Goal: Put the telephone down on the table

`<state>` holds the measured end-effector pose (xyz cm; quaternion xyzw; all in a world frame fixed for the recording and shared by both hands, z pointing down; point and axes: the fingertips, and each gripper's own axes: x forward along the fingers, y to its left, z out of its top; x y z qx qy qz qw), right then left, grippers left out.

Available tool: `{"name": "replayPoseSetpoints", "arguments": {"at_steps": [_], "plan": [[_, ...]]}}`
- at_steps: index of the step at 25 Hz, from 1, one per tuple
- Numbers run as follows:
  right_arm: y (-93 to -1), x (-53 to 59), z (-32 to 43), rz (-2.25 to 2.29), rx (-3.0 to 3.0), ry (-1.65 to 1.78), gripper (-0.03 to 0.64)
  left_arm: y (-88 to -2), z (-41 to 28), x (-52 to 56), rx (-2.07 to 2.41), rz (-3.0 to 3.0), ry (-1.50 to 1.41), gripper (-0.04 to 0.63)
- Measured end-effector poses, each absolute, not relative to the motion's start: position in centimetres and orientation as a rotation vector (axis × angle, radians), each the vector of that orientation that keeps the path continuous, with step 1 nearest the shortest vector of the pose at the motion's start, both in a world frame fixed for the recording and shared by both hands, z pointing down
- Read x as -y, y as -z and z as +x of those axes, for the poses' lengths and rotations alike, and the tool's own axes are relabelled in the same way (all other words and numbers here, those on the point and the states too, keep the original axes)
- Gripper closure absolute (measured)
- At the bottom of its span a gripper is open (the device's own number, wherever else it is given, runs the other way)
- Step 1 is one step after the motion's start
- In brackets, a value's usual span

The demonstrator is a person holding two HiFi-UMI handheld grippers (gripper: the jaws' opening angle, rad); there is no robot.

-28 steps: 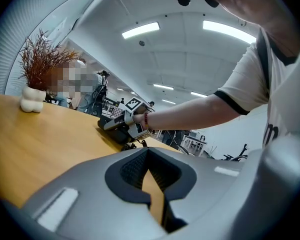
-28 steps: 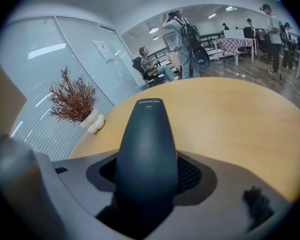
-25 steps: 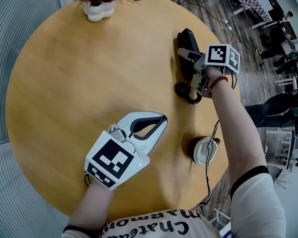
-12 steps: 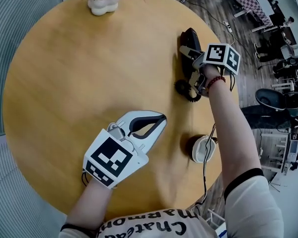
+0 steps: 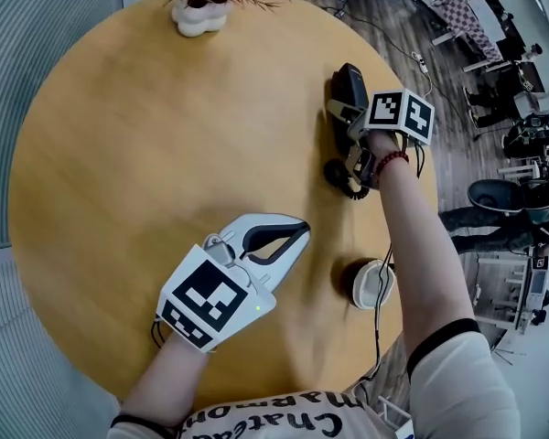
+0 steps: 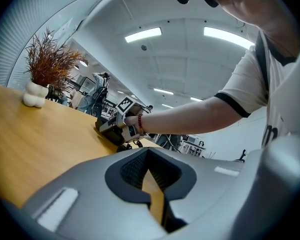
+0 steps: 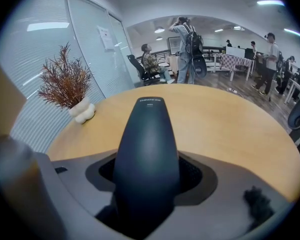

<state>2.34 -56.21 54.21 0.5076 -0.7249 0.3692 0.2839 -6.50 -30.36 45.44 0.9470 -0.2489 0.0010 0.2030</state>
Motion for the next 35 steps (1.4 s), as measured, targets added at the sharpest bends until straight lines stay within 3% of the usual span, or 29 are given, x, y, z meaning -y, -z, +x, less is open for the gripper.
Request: {"name": "replayPoseSetpoints", "arguments": {"at_steps": [35], "plan": [[-50.6, 56.2, 1.6, 1.383, 1.983, -0.728, 0.319, -43.9, -12.6, 27.7, 0.879, 2.598, -0.003, 0.589]]}}
